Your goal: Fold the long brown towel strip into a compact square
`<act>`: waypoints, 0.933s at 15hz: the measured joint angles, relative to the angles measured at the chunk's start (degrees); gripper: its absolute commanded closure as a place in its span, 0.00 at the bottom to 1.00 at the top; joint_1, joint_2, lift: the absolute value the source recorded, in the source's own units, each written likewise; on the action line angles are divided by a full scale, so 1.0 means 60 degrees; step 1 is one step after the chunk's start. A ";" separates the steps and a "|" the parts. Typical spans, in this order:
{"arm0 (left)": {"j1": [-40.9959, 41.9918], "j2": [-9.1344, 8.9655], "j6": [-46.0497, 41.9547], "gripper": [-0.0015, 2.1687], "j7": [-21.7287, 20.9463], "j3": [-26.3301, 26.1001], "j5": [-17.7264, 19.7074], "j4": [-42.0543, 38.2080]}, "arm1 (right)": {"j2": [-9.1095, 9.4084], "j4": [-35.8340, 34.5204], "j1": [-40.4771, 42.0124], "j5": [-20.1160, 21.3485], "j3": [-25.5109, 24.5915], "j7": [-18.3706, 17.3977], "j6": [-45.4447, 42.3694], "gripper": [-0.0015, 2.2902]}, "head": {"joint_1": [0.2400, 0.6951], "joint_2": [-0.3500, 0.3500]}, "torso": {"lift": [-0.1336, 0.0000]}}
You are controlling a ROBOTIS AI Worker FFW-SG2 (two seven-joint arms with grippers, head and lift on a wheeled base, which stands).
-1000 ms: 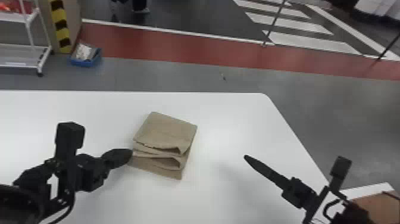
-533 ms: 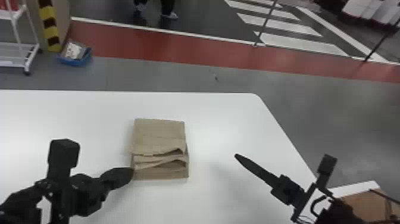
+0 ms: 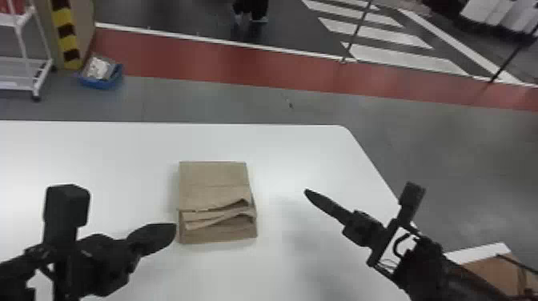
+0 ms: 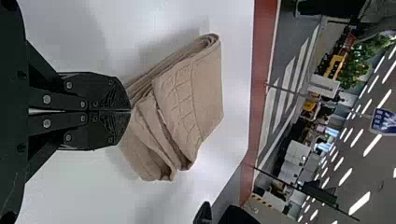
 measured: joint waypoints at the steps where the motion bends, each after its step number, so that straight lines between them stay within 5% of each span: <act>1: 0.0091 0.0002 -0.0004 0.97 0.0041 0.0186 0.0017 -0.0164 | 0.0000 0.0290 -0.0173 0.0281 0.0290 -0.0219 -0.0603 0.94 | 1.00 0.01 | 0.07; 7: 0.0244 0.0030 -0.0557 0.97 0.0254 0.1132 0.0041 -0.0431 | 0.0000 0.1809 -0.1182 0.1805 0.1629 -0.1035 -0.2430 0.94 | 1.00 0.19 | 0.07; 14: 0.0162 0.0084 -0.1027 0.97 0.0255 0.1273 0.0044 -0.0442 | 0.0000 0.2676 -0.1588 0.2674 0.3081 -0.1535 -0.2990 0.94 | 1.00 0.30 | 0.07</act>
